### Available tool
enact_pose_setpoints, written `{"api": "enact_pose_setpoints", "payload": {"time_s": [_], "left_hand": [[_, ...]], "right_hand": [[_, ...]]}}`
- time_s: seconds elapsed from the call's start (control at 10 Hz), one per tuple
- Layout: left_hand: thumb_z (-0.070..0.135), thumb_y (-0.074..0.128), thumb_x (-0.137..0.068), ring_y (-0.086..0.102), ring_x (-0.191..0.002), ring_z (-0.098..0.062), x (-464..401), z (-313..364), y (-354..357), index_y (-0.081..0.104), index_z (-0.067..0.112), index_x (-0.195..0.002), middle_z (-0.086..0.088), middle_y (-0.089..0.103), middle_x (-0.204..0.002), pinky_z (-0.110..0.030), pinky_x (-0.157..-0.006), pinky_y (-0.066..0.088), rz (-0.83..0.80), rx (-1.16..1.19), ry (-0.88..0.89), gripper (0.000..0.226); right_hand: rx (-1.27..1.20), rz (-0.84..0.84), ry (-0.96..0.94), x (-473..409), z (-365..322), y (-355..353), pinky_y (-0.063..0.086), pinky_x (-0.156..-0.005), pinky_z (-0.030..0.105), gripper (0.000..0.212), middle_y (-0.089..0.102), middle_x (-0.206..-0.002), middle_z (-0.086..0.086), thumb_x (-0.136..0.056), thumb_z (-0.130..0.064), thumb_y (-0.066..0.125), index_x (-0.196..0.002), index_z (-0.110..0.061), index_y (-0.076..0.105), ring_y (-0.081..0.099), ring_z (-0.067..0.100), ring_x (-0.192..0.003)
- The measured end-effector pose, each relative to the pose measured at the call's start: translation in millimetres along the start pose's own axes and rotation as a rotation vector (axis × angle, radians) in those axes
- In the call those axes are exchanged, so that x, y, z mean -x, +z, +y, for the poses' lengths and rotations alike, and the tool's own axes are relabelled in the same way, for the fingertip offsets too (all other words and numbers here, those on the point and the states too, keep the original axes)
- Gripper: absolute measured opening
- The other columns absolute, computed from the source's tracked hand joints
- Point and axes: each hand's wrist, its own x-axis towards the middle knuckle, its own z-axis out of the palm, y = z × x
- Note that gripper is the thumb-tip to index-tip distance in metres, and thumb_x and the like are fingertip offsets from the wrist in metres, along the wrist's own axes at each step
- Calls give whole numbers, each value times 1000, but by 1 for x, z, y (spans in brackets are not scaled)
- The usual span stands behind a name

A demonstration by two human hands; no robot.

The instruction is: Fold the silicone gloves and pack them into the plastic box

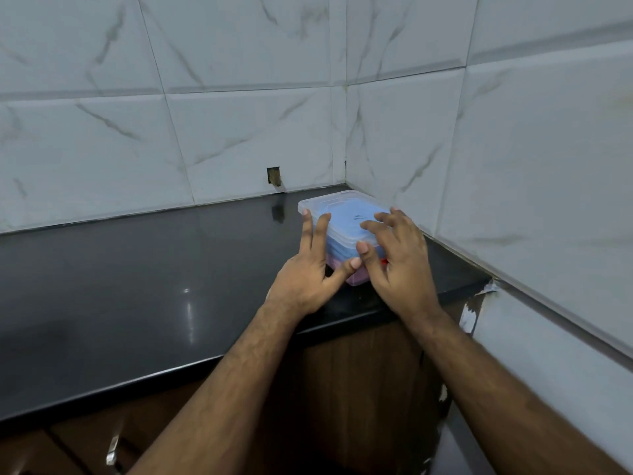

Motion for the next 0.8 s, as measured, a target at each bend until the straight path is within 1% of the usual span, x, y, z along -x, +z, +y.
{"api": "enact_pose_setpoints", "payload": {"time_s": [0.1, 0.2, 0.3, 0.4, 0.5, 0.6, 0.7, 0.8], "left_hand": [[75, 49, -90, 49, -141, -33, -15, 0, 10, -13, 45, -159, 12, -20, -170, -50, -100, 53, -32, -33, 23, 97], [62, 61, -90, 53, -137, -33, -26, -1, 18, -12, 44, -160, 8, -17, -171, -48, -94, 56, -45, -80, 69, 103], [54, 65, -90, 54, -136, -32, -33, -1, 23, -12, 43, -161, 6, -16, -172, -48, -93, 56, -38, -101, 92, 104], [50, 65, -91, 48, -142, -31, -34, -2, 24, -13, 42, -160, 4, -15, -172, -48, -96, 54, -30, -116, 110, 105], [51, 63, -91, 47, -142, -29, -32, 0, 22, -18, 41, -159, 1, -15, -172, -50, -102, 51, -37, -168, 122, 106], [45, 61, -94, 21, -157, -26, -30, 1, 22, -13, 30, -163, -2, -9, -173, -50, -118, 37, -22, -233, 115, 103], [41, 59, -97, 1, -160, -26, -18, 12, 17, -4, 16, -165, -6, -5, -173, -45, -127, 20, 11, -310, 65, 95], [41, 57, -99, -2, -160, -26, -2, 21, 10, 6, 8, -164, -9, -1, -173, -42, -129, 11, 154, -378, 21, 89]], "right_hand": [[19, -17, 61, -4, 17, -9, 33, -116, 51, 45, 53, -143, 7, -100, -48, 49, -130, -18, 63, 31, 25, -148], [31, -28, 145, -6, 30, -15, 30, -119, 50, 48, 44, -153, 6, -101, -51, 47, -135, -19, 58, 24, 23, -152], [36, -23, 191, -5, 33, -15, 29, -121, 45, 48, 40, -157, 3, -100, -52, 46, -138, -22, 55, 20, 20, -153], [54, -12, 187, -4, 34, -13, 28, -120, 42, 47, 40, -157, 4, -101, -51, 47, -138, -22, 55, 20, 21, -153], [77, -8, 187, -4, 34, -13, 27, -120, 40, 46, 40, -157, 4, -101, -50, 48, -138, -22, 54, 20, 21, -153], [100, -13, 194, -4, 34, -12, 26, -120, 40, 50, 38, -159, 4, -101, -52, 46, -142, -24, 52, 20, 21, -153], [128, -15, 216, -2, 26, -17, 26, -121, 44, 56, 34, -162, 5, -101, -54, 45, -147, -23, 48, 19, 24, -153], [178, 18, 229, 3, 14, -16, 26, -121, 50, 58, 29, -165, 6, -102, -49, 45, -152, -20, 42, 18, 26, -154]]}}
